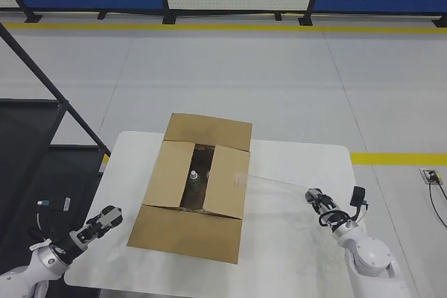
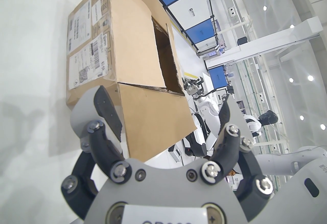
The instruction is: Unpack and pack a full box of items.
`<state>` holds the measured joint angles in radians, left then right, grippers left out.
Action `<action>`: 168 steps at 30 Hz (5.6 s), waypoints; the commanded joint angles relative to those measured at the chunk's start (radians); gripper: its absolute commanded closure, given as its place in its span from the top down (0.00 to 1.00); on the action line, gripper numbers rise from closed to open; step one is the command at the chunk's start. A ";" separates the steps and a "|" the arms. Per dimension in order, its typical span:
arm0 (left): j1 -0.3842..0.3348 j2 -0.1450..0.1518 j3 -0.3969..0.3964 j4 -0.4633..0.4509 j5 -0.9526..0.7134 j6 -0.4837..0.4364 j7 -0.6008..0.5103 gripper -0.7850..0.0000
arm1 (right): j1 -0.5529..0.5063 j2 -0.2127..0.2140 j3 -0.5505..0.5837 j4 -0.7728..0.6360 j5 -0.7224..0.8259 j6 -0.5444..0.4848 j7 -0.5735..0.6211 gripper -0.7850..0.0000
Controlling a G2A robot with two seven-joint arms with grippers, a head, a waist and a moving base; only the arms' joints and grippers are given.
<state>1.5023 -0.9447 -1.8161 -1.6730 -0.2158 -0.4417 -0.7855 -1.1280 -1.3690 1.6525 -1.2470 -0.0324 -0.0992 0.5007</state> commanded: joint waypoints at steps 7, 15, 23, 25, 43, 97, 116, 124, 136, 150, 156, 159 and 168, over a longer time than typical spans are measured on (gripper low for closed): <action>0.002 0.000 0.001 0.002 -0.003 -0.006 0.003 1.00 | -0.007 0.007 -0.010 -0.011 0.004 -0.002 -0.006 0.45; 0.011 0.001 -0.002 0.000 -0.005 -0.013 0.004 1.00 | -0.025 0.014 -0.010 -0.021 0.014 -0.003 -0.025 0.46; 0.020 0.001 -0.007 -0.007 -0.006 -0.018 0.005 1.00 | -0.065 0.020 0.024 -0.068 0.012 0.041 -0.156 1.00; 0.024 0.002 -0.014 -0.008 -0.010 -0.021 0.006 1.00 | -0.074 0.019 0.021 -0.106 0.013 0.049 -0.201 1.00; 0.092 0.035 -0.038 0.078 0.014 -0.128 -0.413 1.00 | -0.105 0.011 -0.037 -0.264 -0.031 -0.045 -0.306 1.00; -0.471 0.037 0.272 0.268 -0.048 0.051 -0.193 1.00 | 0.502 -0.041 -0.285 0.380 0.320 -0.059 -0.152 1.00; -0.443 0.031 0.328 0.181 0.026 0.089 -0.098 1.00 | 0.591 -0.048 -0.316 0.495 0.308 -0.060 -0.092 1.00; -0.438 0.032 0.335 0.162 0.025 0.085 -0.109 1.00 | 0.733 -0.077 -0.385 0.704 0.286 -0.126 -0.027 1.00; -0.417 0.038 0.326 0.141 0.018 0.066 -0.154 1.00 | 0.860 -0.148 -0.483 0.927 0.246 -0.237 -0.039 1.00; -0.400 0.041 0.329 0.129 0.019 0.052 -0.155 1.00 | 0.891 -0.147 -0.432 0.996 0.359 -0.359 0.139 1.00; -0.398 0.040 0.338 0.123 0.029 0.052 -0.139 1.00 | 0.899 -0.136 -0.431 1.004 0.337 -0.332 0.198 1.00; -0.392 0.041 0.336 0.115 0.029 0.049 -0.141 1.00 | 0.903 -0.133 -0.438 1.004 0.314 -0.308 0.224 1.00; -0.354 0.048 0.304 0.086 0.006 0.040 -0.162 1.00 | 0.896 -0.134 -0.456 0.991 0.270 -0.287 0.250 1.00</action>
<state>1.1434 -0.8978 -1.5082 -1.5841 -0.2090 -0.4013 -0.9463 -0.2325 -1.5033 1.1995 -0.2558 0.2450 -0.3891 0.7489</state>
